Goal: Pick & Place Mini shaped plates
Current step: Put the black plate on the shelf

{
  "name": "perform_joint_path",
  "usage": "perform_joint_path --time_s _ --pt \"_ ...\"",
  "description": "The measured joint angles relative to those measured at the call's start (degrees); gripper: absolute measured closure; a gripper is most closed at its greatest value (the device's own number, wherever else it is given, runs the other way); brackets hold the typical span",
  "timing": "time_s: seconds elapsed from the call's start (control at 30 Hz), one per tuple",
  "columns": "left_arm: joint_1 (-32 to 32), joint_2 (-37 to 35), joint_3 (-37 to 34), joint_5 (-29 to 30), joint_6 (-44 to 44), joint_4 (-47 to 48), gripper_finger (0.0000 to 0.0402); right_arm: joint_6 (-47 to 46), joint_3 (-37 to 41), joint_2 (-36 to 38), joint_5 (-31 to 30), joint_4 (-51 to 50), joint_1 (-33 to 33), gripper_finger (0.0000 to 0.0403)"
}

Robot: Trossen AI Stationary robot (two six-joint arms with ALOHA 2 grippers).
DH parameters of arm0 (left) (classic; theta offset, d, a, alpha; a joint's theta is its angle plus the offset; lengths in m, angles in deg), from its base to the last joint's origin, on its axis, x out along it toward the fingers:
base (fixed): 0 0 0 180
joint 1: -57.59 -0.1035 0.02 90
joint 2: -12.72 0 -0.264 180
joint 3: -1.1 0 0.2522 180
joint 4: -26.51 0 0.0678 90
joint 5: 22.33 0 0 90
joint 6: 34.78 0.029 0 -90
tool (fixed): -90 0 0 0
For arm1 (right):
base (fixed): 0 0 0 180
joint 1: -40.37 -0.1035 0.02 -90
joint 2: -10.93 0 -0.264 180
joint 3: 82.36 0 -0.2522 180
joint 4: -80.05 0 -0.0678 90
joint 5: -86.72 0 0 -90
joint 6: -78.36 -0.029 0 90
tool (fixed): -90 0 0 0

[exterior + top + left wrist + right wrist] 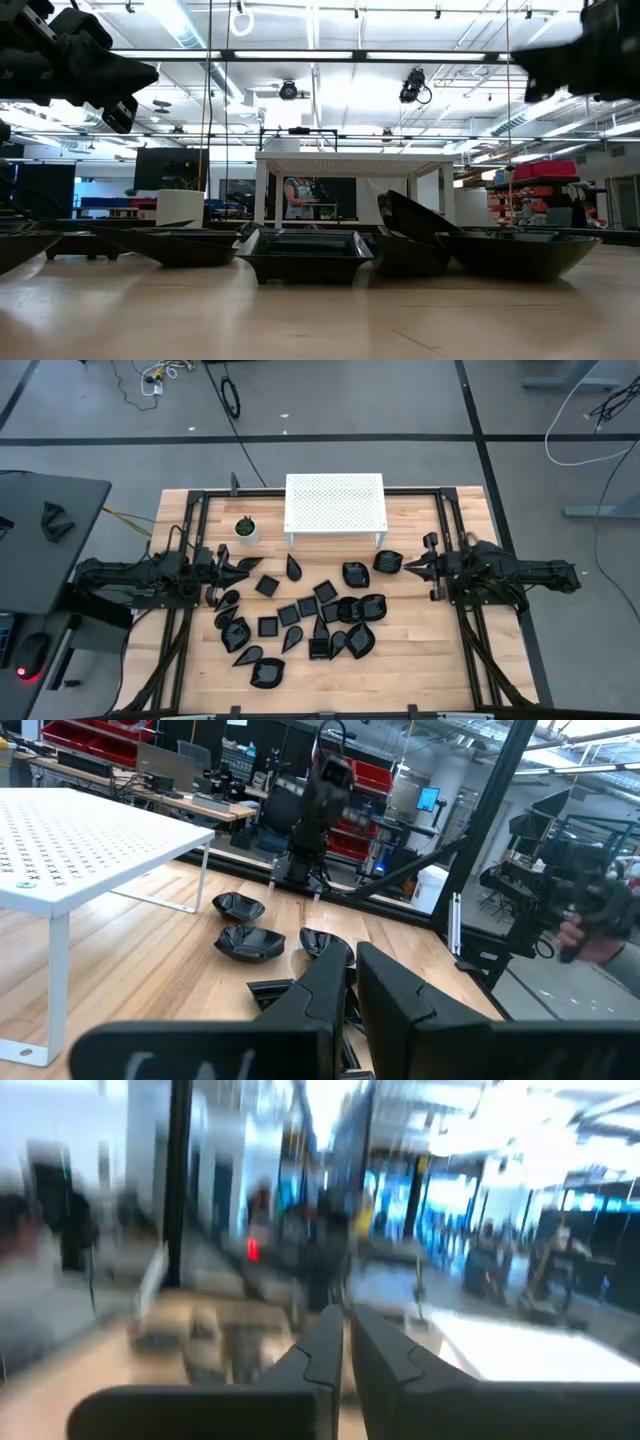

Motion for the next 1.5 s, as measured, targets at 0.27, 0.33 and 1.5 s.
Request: perform_joint_path --time_s 0.27,0.33,1.5 --pt "0.00 0.00 0.00 0.00 -1.80 -0.01 0.0365 -21.49 -0.03 -0.05 -7.43 23.11 0.02 0.0375" --pt "-0.01 0.00 0.00 0.00 -3.18 0.00 0.0365 -24.29 -0.09 -0.60 -10.14 23.68 0.05 0.0375" --pt "0.06 0.00 -0.02 7.78 -5.95 -0.37 0.0365 -25.27 -28.01 -62.83 -18.36 6.39 -9.81 0.0371"
